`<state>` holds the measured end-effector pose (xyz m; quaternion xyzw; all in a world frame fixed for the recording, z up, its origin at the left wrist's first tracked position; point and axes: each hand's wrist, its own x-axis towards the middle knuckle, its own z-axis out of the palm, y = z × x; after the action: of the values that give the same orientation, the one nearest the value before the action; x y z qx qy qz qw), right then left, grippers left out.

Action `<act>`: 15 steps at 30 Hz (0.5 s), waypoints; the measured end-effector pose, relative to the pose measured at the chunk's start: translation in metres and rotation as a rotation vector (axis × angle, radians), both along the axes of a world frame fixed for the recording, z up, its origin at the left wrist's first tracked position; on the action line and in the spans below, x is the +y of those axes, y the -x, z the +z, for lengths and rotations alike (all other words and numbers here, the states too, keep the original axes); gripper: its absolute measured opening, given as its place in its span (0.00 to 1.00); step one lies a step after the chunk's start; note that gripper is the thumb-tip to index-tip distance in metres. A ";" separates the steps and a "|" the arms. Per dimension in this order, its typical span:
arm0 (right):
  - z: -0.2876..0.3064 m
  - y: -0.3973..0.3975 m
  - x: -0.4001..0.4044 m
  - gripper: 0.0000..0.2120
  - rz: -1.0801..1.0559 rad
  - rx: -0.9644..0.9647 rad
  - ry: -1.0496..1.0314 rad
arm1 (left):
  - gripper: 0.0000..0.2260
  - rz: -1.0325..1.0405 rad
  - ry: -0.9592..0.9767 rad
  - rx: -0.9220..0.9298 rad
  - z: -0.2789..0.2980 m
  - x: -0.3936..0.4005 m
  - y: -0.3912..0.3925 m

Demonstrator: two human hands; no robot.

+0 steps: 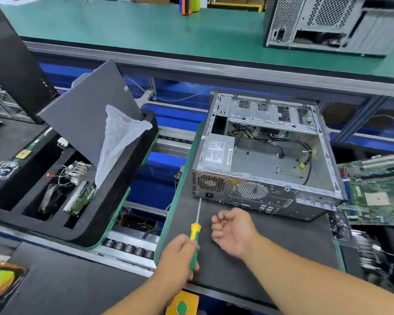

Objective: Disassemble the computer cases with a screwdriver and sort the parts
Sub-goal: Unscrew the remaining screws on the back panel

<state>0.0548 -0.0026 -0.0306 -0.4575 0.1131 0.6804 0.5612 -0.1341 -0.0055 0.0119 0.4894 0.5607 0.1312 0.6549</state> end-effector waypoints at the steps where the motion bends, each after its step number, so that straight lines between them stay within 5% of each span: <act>1: 0.002 -0.008 -0.005 0.06 -0.013 0.012 -0.006 | 0.10 -0.023 -0.006 0.007 0.000 -0.002 -0.004; 8: 0.004 -0.025 -0.001 0.08 0.269 -0.488 0.144 | 0.10 -0.184 0.013 0.025 0.004 -0.012 -0.032; 15: -0.006 -0.027 0.003 0.11 0.316 -0.605 0.140 | 0.13 -0.214 0.002 0.075 0.000 -0.017 -0.047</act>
<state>0.0813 0.0001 -0.0367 -0.6878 -0.0840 0.5829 0.4244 -0.0868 -0.0226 0.0120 0.5502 0.5296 0.0413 0.6443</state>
